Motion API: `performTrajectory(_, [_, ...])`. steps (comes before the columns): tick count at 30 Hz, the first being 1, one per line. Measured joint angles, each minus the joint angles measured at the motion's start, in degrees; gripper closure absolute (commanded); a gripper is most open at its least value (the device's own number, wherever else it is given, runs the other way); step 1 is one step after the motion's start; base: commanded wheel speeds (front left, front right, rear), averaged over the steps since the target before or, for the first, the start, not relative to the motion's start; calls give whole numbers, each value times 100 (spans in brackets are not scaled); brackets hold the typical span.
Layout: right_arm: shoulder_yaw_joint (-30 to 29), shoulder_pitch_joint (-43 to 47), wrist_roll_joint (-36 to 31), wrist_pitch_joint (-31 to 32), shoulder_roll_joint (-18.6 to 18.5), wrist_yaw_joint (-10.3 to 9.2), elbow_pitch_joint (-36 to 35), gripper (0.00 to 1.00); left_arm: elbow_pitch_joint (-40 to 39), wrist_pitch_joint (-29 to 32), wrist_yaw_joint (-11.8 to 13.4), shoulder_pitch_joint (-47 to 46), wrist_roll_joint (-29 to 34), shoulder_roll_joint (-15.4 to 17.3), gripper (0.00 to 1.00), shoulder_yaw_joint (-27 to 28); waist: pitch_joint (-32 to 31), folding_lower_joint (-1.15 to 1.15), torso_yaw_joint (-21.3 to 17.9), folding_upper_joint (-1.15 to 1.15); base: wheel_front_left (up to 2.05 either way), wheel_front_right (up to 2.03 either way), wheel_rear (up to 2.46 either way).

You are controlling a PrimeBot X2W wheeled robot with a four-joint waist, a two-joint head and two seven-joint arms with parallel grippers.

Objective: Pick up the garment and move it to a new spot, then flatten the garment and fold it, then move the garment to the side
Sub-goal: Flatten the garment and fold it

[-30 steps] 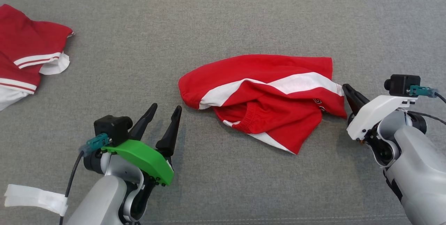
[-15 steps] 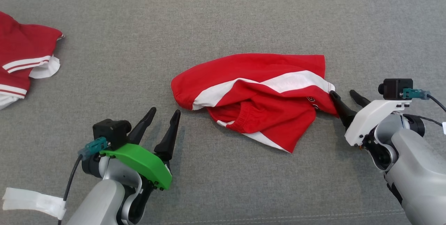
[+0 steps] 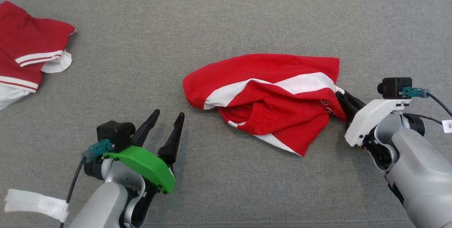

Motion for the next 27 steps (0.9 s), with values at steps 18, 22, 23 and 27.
performTrajectory(18, [-102, -298, 202, -421, -513, 0, -301, 100, 38, -40, 48, 100, -62, 19, 0, 53, -164, 0, -192, 0, 0, 0, 0])
performTrajectory(22, [-142, -372, 202, -444, -746, 0, -380, 100, 38, 12, 37, 110, -201, -4, 0, 7, -190, 0, -274, 0, 0, 0, 0])
performTrajectory(23, [-143, -372, 205, -444, -782, 0, -404, 100, 40, 53, 30, 121, -222, -26, 0, -9, -197, 0, -299, 0, 0, 0, 0])
performTrajectory(27, [-134, -370, 227, -443, -824, 0, -469, 100, 126, 202, -108, 127, -287, -199, 0, -221, -212, 0, -373, 0, 0, 0, 0])
